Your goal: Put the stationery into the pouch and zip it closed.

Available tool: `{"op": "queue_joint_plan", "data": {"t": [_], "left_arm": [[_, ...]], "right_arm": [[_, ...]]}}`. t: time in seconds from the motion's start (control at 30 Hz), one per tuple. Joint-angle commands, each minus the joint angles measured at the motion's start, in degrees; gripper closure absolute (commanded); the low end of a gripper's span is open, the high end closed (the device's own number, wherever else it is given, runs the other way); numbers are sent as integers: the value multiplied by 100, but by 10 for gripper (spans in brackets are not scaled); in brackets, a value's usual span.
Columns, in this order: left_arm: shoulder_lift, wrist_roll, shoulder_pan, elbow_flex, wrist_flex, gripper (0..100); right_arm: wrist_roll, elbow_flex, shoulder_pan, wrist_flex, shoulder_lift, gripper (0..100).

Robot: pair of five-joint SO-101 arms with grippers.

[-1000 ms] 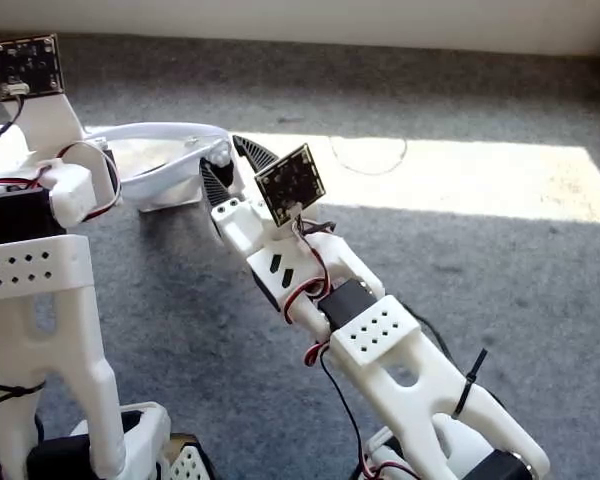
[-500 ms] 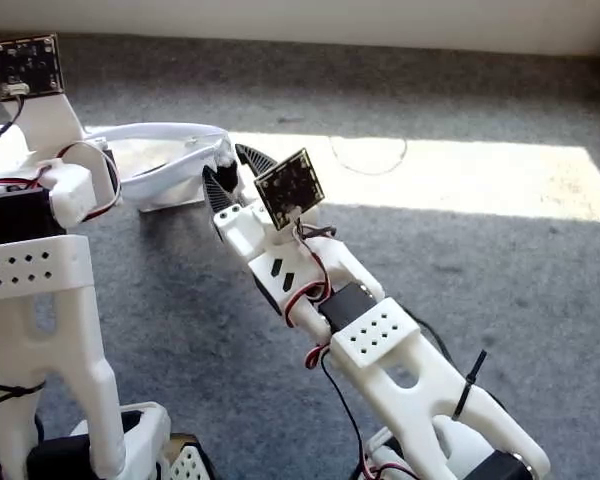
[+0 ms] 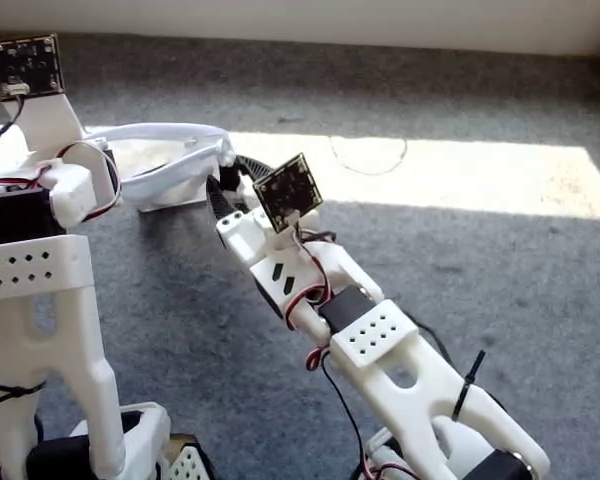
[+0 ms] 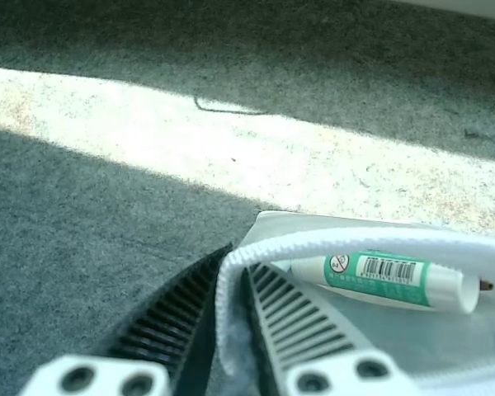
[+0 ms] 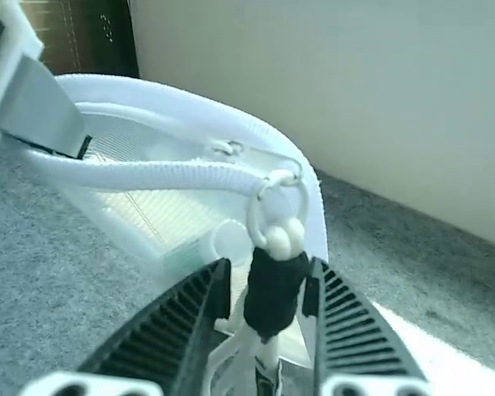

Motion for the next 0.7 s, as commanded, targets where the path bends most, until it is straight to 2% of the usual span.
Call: {"op": "queue_joint_plan", "data": {"t": [0.0, 0.67], "left_arm": [[48, -35, 66, 48, 26, 989], [48, -35, 66, 48, 35, 989]], "right_arm": [[-35, -75, 75, -101, -13, 893], [-79, -110, 75, -101, -4, 892]]}}
